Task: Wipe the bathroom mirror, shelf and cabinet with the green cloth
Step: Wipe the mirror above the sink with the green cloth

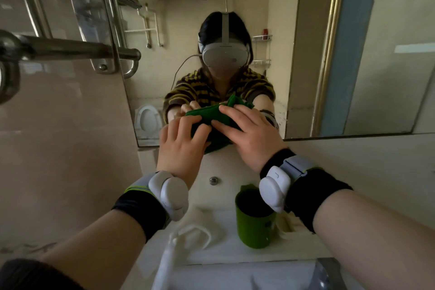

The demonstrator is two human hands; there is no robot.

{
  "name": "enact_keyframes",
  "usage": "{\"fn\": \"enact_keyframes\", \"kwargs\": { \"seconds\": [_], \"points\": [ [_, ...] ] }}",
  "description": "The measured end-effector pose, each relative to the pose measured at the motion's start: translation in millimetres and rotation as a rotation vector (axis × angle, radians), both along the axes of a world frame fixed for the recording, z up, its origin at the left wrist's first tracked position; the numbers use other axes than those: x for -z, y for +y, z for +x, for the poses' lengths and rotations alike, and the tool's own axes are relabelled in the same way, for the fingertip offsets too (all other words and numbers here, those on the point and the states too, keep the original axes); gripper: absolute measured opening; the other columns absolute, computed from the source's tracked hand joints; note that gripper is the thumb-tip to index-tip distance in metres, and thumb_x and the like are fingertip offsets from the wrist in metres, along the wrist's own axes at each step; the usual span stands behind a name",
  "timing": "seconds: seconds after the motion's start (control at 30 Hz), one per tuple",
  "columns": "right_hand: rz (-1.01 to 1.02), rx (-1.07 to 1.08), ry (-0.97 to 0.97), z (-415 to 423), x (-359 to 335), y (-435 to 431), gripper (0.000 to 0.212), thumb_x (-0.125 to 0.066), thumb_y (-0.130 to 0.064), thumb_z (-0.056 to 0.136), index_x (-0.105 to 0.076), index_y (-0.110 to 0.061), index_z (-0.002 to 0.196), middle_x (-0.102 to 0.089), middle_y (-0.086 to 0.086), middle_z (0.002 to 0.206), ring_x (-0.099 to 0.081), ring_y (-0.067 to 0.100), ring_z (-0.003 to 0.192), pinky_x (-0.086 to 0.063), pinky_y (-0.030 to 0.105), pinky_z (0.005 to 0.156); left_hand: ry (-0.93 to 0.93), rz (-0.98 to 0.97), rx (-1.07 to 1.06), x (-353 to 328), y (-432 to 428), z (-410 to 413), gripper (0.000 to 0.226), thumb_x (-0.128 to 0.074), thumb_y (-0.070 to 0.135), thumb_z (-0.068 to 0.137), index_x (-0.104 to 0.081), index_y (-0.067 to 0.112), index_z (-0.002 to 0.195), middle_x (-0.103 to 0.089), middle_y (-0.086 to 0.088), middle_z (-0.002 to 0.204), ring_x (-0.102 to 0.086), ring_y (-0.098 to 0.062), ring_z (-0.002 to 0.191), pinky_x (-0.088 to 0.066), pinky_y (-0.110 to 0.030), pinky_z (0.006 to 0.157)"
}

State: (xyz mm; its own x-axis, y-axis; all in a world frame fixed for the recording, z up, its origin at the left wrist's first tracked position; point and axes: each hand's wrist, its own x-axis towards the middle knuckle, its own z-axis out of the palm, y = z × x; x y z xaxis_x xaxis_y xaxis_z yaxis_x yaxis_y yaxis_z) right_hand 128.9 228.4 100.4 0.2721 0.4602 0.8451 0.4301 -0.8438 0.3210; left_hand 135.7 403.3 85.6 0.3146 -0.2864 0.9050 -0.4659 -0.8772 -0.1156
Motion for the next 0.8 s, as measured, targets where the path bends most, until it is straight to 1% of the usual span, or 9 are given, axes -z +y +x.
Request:
{"fn": "enact_keyframes", "kwargs": {
  "seconds": [0.2,0.33,0.37,0.47,0.57,0.7,0.8],
  "points": [
    [0.014,0.008,-0.013,-2,7,-13,0.034,-0.045,-0.012,0.089,-0.066,-0.019,0.115,-0.059,0.009,0.125,-0.057,0.029,0.112,-0.046,0.046,0.092,-0.038,0.043,-0.005,2,-12,-1,0.021,-0.075,0.012,0.073,-0.067,0.008,0.092,-0.062,-0.017,0.105,-0.040,-0.029,0.098,-0.046,-0.045,0.080],
    [0.039,0.018,-0.016,-5,8,-23,0.036,-0.042,-0.012,0.089,-0.066,-0.019,0.114,-0.059,0.009,0.125,-0.057,0.029,0.112,-0.047,0.044,0.092,-0.062,0.060,-0.012,1,-23,-2,0.017,-0.071,0.015,0.075,-0.067,0.009,0.091,-0.062,-0.015,0.106,-0.051,-0.034,0.097,-0.045,-0.045,0.082],
    [0.037,0.020,-0.012,-6,8,-25,0.036,-0.042,-0.011,0.089,-0.066,-0.019,0.115,-0.059,0.009,0.125,-0.057,0.029,0.112,-0.047,0.044,0.092,-0.072,0.063,-0.009,1,-25,-2,0.016,-0.069,0.016,0.076,-0.067,0.009,0.091,-0.062,-0.015,0.106,-0.050,-0.033,0.097,-0.045,-0.045,0.083],
    [0.037,0.030,-0.001,-8,5,-33,0.036,-0.045,-0.011,0.087,-0.065,-0.019,0.117,-0.058,0.009,0.127,-0.056,0.030,0.114,-0.047,0.044,0.093,-0.108,0.064,0.016,-4,-33,-2,0.014,-0.063,0.017,0.080,-0.066,0.009,0.092,-0.062,-0.016,0.105,-0.042,-0.029,0.099,-0.044,-0.044,0.082],
    [0.050,0.054,-0.003,-10,0,-46,0.037,-0.047,-0.009,0.086,-0.064,-0.018,0.118,-0.057,0.010,0.128,-0.055,0.030,0.114,-0.048,0.045,0.091,-0.136,0.080,0.034,-13,-45,-2,0.016,-0.054,0.020,0.084,-0.063,0.010,0.093,-0.062,-0.015,0.105,-0.041,-0.028,0.101,-0.038,-0.042,0.083],
    [0.053,0.065,0.013,-14,-6,-67,0.039,-0.047,-0.007,0.086,-0.062,-0.016,0.120,-0.055,0.013,0.129,-0.054,0.034,0.115,-0.049,0.048,0.087,-0.140,0.082,0.028,-22,-68,-4,0.020,-0.051,0.021,0.083,-0.066,0.010,0.091,-0.062,-0.013,0.105,-0.041,-0.026,0.101,-0.042,-0.042,0.079],
    [0.073,0.067,0.008,-16,-5,-77,0.038,-0.047,-0.008,0.086,-0.063,-0.016,0.119,-0.056,0.013,0.129,-0.054,0.034,0.115,-0.050,0.048,0.086,-0.136,0.085,0.031,-22,-79,-6,0.018,-0.054,0.020,0.082,-0.066,0.011,0.092,-0.063,-0.013,0.106,-0.043,-0.027,0.101,-0.045,-0.041,0.077]
  ]
}}
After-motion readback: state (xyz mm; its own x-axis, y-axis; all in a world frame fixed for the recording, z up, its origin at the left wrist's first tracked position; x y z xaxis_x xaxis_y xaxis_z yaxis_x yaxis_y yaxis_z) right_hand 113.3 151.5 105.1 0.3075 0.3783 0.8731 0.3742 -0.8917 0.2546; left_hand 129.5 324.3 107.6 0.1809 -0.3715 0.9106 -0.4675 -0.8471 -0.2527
